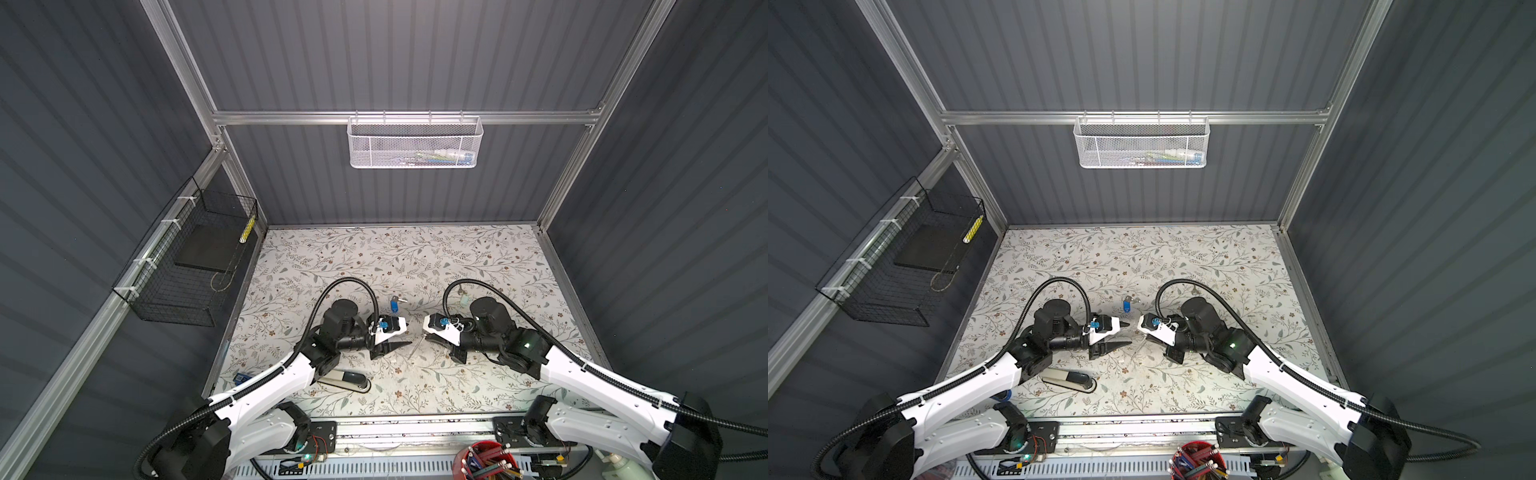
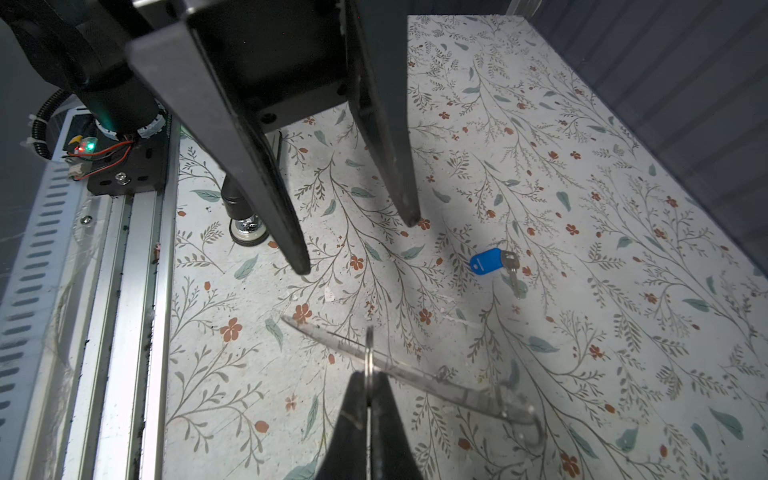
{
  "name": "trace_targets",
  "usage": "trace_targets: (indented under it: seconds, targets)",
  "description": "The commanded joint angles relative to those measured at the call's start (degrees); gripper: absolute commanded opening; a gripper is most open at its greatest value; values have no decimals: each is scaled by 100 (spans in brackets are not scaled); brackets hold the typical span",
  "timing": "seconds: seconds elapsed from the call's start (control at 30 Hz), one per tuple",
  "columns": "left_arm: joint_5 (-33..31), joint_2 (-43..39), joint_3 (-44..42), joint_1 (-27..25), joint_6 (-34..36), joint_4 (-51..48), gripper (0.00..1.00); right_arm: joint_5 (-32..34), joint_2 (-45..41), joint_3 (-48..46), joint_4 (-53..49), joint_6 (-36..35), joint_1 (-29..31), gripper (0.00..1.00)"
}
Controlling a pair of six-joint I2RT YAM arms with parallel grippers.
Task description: Put the keys on the keyring
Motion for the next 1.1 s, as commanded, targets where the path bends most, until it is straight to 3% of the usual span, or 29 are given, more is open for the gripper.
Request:
trace_targets:
  seconds: [0.0, 0.33, 1.07]
  targets:
    - [-103, 144, 284, -94, 289, 49, 44, -290, 126, 323, -387, -67, -8, 0]
    - [57, 282, 412, -350, 554, -184, 40, -312, 282, 561, -694, -22, -8, 0]
    - [79, 633, 549, -584, 405, 29, 27, -474, 410, 720, -810, 61, -4, 0]
